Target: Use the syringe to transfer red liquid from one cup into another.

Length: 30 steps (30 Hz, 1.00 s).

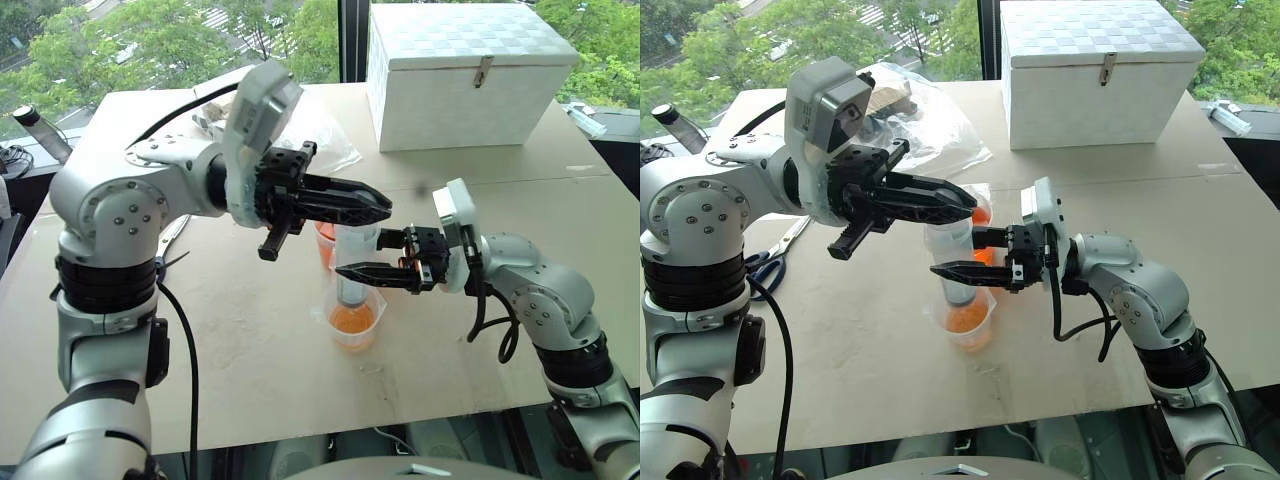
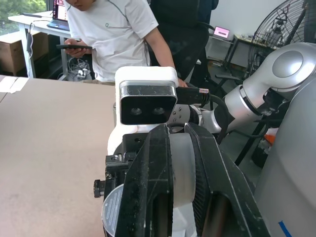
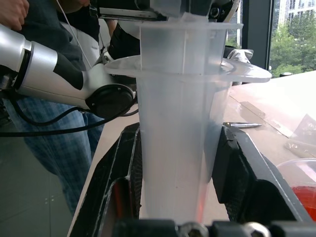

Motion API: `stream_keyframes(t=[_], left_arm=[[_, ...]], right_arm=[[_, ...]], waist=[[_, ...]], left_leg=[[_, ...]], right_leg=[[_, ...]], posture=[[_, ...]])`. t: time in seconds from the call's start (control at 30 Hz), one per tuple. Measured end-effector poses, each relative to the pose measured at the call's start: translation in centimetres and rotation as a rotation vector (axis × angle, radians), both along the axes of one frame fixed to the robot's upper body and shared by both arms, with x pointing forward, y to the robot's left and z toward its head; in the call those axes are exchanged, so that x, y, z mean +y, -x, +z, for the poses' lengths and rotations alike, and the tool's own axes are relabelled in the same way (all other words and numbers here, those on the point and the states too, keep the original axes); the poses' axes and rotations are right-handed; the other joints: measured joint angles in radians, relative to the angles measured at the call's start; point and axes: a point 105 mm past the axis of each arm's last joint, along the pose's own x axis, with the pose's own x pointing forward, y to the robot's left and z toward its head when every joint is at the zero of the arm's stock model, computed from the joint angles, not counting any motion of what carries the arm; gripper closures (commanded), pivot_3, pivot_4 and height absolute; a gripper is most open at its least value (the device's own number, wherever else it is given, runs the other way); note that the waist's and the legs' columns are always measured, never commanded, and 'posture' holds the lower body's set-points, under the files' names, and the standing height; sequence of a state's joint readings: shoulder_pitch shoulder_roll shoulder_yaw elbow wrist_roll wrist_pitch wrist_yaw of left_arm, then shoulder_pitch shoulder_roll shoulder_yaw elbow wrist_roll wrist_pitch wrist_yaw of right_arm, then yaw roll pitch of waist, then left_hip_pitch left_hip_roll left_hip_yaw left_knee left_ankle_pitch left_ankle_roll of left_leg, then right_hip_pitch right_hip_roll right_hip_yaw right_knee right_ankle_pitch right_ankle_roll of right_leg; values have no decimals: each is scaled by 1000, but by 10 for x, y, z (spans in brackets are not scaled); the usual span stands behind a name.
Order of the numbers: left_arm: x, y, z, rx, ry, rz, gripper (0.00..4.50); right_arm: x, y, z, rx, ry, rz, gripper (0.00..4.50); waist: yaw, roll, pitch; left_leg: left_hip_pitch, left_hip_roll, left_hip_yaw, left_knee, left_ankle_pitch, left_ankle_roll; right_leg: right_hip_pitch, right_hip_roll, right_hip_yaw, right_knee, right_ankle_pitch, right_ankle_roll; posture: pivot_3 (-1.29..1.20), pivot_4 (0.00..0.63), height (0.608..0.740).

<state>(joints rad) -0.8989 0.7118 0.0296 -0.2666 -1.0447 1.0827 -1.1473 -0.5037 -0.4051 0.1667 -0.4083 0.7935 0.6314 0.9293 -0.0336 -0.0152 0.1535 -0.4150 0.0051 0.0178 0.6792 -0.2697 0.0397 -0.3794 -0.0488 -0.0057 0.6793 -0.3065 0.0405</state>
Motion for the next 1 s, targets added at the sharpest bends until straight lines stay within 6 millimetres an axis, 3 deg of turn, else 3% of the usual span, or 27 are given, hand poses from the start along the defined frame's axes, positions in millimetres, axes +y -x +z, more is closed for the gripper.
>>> stream_keyframes(t=[0.5,0.53,0.63,0.8,1.0], left_arm=[[-3,-1,1,1,18,8,4118],[-4,-2,3,-3,31,11,3517],[-6,0,5,-6,48,-8,2424],[-6,1,6,10,47,-17,30],[1,2,11,27,63,-10,30]], right_arm=[[-1,0,4,21,-19,3,2964],[-1,-1,5,19,-23,-1,2964],[-2,-1,7,17,-32,-3,2964],[-3,2,10,12,-51,9,2964],[-6,2,14,5,-63,14,2964]], waist=[[0,0,0],[1,0,0],[2,0,0],[1,0,0],[1,0,0]], left_leg=[[0,0,0,0,0,0],[0,0,0,0,0,0],[0,0,0,0,0,0],[0,0,0,0,0,0],[0,0,0,0,0,0]], right_leg=[[0,0,0,0,0,0],[0,0,0,0,0,0],[0,0,0,0,0,0],[0,0,0,0,0,0],[0,0,0,0,0,0]], posture=[[0,150,740],[0,150,740],[0,150,740],[0,150,740],[0,150,740]])
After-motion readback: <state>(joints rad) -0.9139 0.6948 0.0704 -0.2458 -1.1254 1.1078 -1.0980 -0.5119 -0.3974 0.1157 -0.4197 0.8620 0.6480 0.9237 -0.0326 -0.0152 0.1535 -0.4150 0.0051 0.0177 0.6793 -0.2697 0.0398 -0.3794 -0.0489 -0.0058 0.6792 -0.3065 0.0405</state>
